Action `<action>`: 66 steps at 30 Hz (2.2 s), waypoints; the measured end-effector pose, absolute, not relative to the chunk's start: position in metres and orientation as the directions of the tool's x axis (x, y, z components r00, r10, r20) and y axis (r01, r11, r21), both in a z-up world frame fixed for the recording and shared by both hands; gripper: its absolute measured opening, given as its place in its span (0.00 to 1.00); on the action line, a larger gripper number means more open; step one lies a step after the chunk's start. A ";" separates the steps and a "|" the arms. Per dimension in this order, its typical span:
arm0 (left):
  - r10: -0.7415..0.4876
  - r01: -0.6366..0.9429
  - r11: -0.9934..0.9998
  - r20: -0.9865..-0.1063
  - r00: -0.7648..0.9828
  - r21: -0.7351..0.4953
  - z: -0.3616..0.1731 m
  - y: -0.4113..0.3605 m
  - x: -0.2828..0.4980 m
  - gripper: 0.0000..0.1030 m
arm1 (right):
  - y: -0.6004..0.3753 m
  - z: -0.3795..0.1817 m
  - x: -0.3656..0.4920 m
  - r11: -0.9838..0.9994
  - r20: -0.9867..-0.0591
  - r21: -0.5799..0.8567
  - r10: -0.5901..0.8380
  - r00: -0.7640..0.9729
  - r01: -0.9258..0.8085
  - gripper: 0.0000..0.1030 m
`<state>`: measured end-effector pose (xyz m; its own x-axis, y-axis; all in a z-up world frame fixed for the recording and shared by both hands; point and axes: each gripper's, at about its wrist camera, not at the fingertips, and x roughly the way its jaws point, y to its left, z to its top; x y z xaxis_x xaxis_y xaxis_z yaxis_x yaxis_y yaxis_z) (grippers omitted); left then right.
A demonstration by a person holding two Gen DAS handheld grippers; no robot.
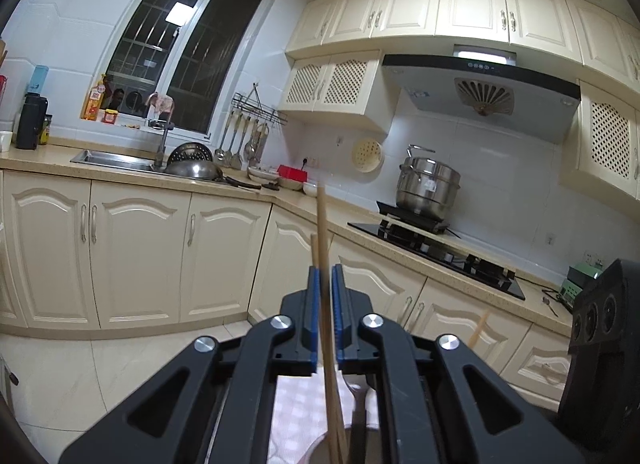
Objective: Organize utensils
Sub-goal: 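Drop the spork into the pink cup with the right tool while the left tool drops its chopstick in, then move both tools back down to the remaining chopsticks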
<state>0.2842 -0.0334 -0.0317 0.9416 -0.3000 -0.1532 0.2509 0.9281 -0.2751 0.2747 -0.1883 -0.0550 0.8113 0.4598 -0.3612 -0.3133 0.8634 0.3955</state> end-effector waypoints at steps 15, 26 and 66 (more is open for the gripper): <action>-0.271 0.214 0.936 -0.184 0.945 -0.279 0.011 0.009 0.220 0.96 | -0.207 -0.005 0.220 0.893 -0.296 0.325 0.407 0.864 -0.310 0.93; -0.271 0.207 0.954 -0.329 0.905 -0.216 0.001 0.006 0.187 0.96 | -0.260 -0.001 0.174 0.931 -0.411 0.334 0.286 0.866 -0.149 0.94; -0.153 0.322 0.946 -0.827 0.542 0.036 -0.177 -0.097 0.209 0.96 | -0.286 -0.152 0.148 0.977 -0.839 0.212 0.187 0.511 -0.009 0.94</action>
